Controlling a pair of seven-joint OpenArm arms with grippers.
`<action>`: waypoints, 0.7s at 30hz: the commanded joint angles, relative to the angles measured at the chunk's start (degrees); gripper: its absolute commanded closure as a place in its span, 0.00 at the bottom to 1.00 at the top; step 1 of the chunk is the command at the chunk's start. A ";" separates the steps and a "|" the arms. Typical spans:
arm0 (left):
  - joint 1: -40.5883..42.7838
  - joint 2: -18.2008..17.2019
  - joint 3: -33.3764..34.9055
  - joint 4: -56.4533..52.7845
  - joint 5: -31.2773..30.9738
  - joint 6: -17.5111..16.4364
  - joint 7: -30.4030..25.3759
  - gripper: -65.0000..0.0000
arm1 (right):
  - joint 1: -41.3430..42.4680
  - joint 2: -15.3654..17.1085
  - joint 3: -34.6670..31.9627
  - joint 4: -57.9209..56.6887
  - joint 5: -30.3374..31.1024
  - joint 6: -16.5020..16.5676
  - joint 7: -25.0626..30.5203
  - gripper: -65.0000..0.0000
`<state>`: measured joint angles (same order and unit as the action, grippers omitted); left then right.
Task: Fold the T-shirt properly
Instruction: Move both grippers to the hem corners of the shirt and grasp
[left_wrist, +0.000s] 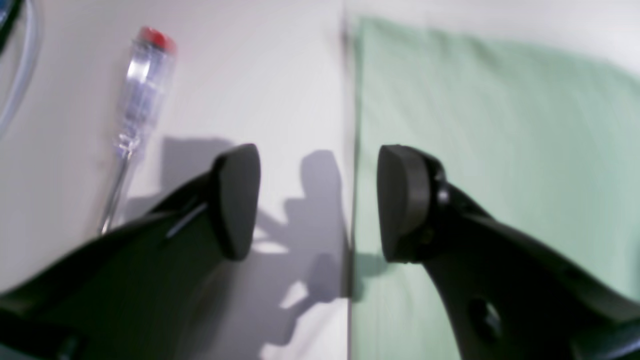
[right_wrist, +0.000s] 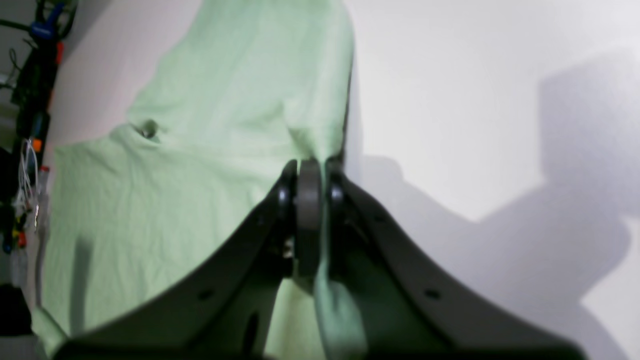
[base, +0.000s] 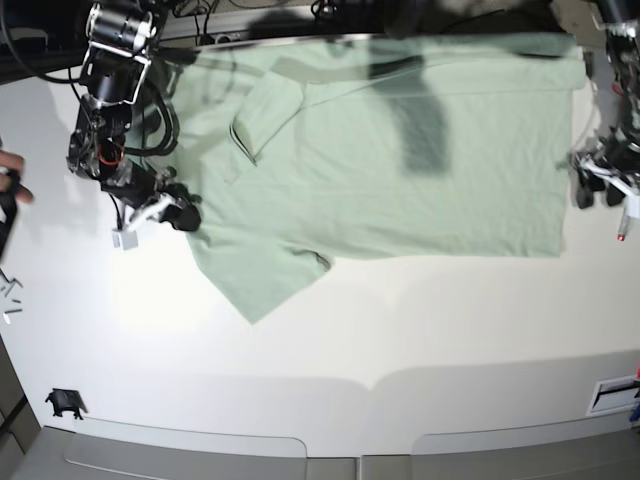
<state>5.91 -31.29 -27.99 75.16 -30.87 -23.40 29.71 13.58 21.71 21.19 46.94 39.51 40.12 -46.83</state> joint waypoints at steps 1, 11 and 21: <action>-3.54 -2.03 -0.42 -3.45 -1.95 -0.20 -0.98 0.45 | 0.83 0.79 0.11 0.66 -0.09 -0.12 -0.22 1.00; -25.42 -2.51 1.75 -38.69 -10.16 -10.97 1.95 0.45 | 0.83 0.79 0.11 0.66 -0.09 -0.12 -0.17 1.00; -27.17 -0.44 13.97 -39.80 -10.16 -12.74 1.97 0.46 | 0.81 0.79 0.11 0.66 -0.09 -0.12 -0.35 1.00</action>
<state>-20.49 -30.94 -14.02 34.92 -41.50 -36.32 30.83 13.50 21.71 21.15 46.98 39.48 40.12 -46.98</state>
